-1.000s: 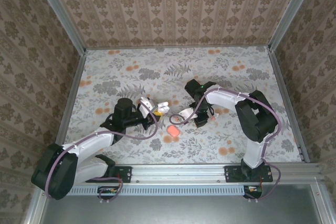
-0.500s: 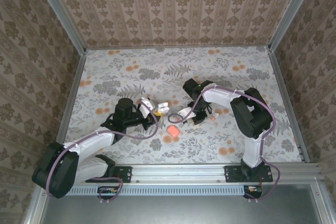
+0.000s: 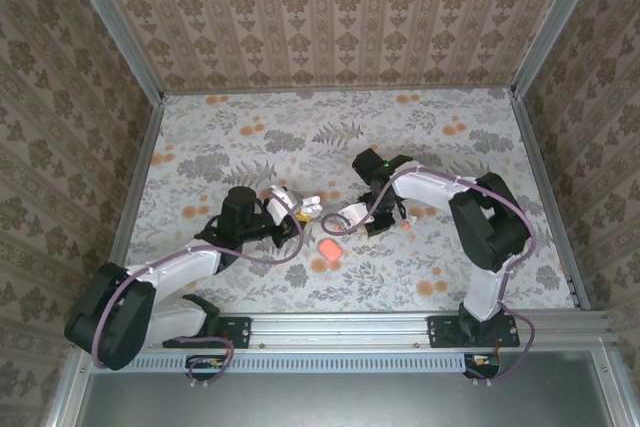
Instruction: Insert the wireless bluetooth earbuds into the charging case
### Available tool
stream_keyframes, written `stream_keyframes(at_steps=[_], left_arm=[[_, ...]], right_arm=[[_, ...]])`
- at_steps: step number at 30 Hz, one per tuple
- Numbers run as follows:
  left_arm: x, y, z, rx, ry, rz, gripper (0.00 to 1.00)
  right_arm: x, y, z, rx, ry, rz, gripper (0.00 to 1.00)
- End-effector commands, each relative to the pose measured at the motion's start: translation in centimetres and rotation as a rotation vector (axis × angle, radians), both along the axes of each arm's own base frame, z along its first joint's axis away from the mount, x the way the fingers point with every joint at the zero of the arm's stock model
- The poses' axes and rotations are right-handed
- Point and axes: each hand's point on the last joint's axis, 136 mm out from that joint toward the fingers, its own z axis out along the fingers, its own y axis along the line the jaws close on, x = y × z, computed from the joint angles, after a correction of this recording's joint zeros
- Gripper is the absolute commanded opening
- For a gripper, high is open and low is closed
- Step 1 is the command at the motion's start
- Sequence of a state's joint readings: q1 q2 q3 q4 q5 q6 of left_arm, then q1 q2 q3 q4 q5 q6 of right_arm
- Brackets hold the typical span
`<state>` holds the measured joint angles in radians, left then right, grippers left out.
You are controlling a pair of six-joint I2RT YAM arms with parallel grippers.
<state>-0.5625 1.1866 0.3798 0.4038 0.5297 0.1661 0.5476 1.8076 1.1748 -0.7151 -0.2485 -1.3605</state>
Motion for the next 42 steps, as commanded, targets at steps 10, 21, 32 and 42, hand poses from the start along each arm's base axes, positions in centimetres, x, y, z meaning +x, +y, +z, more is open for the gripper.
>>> stream_keyframes(at_steps=[10,21,32,42], left_arm=[[1.9,-1.5,1.8,-0.103,-0.167,0.044,0.09],[1.8,-3.5,2.9,-0.176,-0.236,0.029,0.09],[1.9,-4.9,5.0,-0.261,-0.294,0.039,0.09],[1.6,-5.6,6.7,-0.302,-0.329,0.040,0.09]], right_arm=[[0.9,5.3,11.8,0.749,0.017,-0.379,0.23],[2.6,4.9,19.5,1.240,0.053,-0.663,0.23],[2.5,4.2,23.0,1.522,0.156,-0.801,0.24],[1.2,5.8,22.3,1.514,0.137,-0.791,0.24]])
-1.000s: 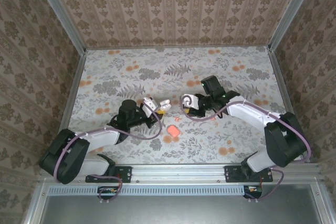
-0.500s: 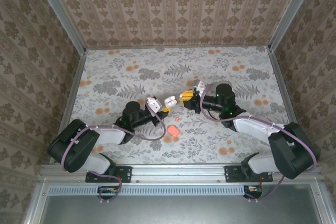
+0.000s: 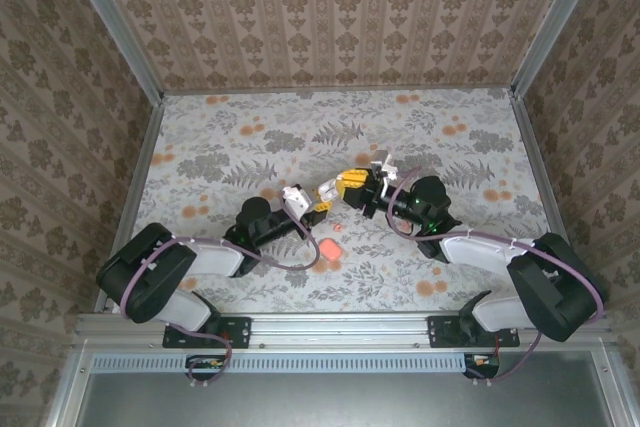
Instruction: Insert the wireless bluetooth earbuds into the charging case
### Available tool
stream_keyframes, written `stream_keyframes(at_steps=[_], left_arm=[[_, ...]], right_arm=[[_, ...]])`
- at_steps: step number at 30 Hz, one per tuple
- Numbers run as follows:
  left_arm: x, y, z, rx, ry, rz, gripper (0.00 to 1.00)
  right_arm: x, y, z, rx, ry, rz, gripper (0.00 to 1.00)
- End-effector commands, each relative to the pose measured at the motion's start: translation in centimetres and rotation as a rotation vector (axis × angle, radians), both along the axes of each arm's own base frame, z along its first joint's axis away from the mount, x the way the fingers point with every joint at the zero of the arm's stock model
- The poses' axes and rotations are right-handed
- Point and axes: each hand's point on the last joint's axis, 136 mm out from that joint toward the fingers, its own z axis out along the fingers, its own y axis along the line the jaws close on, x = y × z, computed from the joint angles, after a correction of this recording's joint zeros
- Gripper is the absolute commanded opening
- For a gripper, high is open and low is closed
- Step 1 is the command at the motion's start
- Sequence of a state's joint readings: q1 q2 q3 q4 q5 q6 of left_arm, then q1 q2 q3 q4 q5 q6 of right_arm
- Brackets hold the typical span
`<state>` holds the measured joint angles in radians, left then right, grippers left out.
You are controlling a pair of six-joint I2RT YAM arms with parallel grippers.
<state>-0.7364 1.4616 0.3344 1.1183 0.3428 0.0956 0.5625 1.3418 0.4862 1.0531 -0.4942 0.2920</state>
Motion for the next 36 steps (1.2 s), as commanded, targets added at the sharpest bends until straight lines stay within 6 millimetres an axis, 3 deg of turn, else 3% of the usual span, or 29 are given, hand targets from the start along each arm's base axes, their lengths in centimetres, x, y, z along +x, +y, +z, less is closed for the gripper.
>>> stream_keyframes(at_steps=[1,14,36], left_arm=[[0.3,-0.4,2.9,-0.081,-0.050,0.011,0.09],[0.1,-0.7,4.4,-0.112,-0.108,0.031,0.09],[0.0,-0.7,6.1,-0.153,-0.139,0.050,0.09]], right_arm=[[0.0,-0.1,0.7,0.032,-0.032,-0.031,0.24],[0.0,0.9,-1.2,0.048,-0.021,-0.057,0.24],[0.0,2.2,-1.8,0.059,-0.024,-0.052,0.24]])
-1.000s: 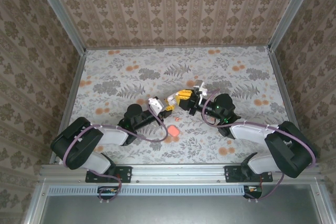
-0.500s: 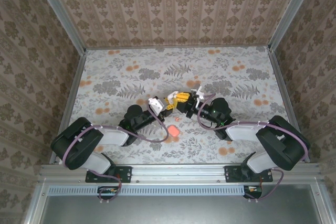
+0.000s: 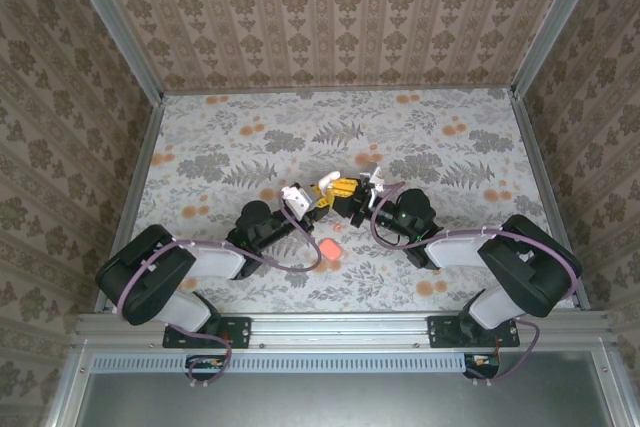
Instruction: Insert the wireless bluetooth earbuds into the charging case
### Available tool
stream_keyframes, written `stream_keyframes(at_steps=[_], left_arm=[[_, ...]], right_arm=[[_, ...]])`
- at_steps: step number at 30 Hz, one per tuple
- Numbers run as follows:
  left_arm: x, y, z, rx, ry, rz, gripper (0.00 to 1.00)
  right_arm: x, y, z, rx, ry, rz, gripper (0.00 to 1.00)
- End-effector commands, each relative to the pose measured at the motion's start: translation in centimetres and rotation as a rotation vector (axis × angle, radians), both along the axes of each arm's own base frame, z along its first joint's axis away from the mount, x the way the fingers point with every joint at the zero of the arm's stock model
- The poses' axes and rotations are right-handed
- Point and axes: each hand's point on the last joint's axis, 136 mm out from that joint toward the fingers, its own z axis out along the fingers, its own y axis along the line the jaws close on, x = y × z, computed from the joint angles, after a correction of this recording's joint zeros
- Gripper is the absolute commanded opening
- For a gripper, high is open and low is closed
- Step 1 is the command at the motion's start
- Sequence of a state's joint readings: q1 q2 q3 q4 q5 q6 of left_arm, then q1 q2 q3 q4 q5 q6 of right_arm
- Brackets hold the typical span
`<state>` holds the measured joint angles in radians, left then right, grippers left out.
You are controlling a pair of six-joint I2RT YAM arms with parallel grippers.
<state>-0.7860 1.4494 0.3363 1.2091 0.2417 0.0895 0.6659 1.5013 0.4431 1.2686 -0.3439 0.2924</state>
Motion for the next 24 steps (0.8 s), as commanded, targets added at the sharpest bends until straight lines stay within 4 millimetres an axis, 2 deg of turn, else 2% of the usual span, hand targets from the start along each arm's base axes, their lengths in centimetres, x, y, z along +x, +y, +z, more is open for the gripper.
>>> stream_keyframes(at_steps=[1,12,18,24], left_arm=[[-0.1,-0.3,3.5,-0.081,-0.068,-0.003,0.09],[-0.2,-0.5,3.7,-0.084,-0.069,-0.007,0.09],[-0.3,-0.5,3.5,-0.086,-0.058,-0.009,0.09],[-0.5,-0.8,4.0,-0.099,-0.064,-0.019,0.09]], right_arm=[[0.1,0.2,1.0,0.038,-0.024,-0.006,0.24],[0.2,0.8,1.4,0.041,-0.042,-0.003,0.23],[0.1,0.6,2.3,0.047,-0.072,-0.007,0.23],[0.3,0.6,1.6,0.038,-0.059,-0.016,0.23]])
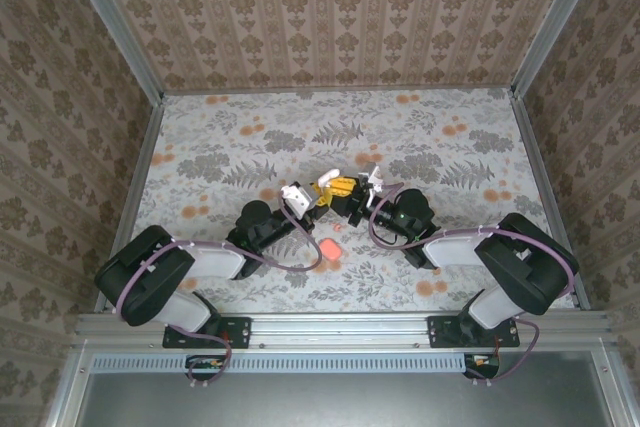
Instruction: Insert the wireless bluetooth earbuds into the charging case
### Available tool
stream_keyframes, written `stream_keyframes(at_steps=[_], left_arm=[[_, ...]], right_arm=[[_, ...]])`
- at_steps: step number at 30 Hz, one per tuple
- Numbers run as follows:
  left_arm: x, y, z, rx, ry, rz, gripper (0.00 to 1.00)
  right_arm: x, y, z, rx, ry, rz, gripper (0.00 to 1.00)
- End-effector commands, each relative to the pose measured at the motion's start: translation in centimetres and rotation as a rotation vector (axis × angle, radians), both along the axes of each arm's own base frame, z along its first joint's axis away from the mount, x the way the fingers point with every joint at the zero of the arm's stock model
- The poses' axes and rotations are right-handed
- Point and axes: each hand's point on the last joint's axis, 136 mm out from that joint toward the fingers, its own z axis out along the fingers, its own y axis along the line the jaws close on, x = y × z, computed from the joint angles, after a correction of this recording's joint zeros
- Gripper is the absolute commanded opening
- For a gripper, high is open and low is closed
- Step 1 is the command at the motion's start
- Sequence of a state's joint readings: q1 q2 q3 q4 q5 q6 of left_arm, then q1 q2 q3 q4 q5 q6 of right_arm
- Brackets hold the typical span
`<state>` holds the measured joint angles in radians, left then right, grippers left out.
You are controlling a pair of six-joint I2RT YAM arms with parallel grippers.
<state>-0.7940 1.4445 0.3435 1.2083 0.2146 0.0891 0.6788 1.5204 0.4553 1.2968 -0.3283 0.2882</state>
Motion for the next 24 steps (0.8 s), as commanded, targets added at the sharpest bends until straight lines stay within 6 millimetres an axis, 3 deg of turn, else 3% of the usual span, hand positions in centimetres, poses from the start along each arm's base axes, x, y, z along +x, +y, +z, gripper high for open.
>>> stream_keyframes(at_steps=[1,24], left_arm=[[-0.8,-0.8,3.7,-0.093,-0.060,-0.039,0.09],[-1.3,-0.6,5.3,-0.128,-0.082,-0.050,0.09]], right_arm=[[0.2,0.2,1.0,0.022,-0.036,-0.012,0.23],[0.2,-0.6,-1.8,-0.043,-0.011,-0.049,0.23]])
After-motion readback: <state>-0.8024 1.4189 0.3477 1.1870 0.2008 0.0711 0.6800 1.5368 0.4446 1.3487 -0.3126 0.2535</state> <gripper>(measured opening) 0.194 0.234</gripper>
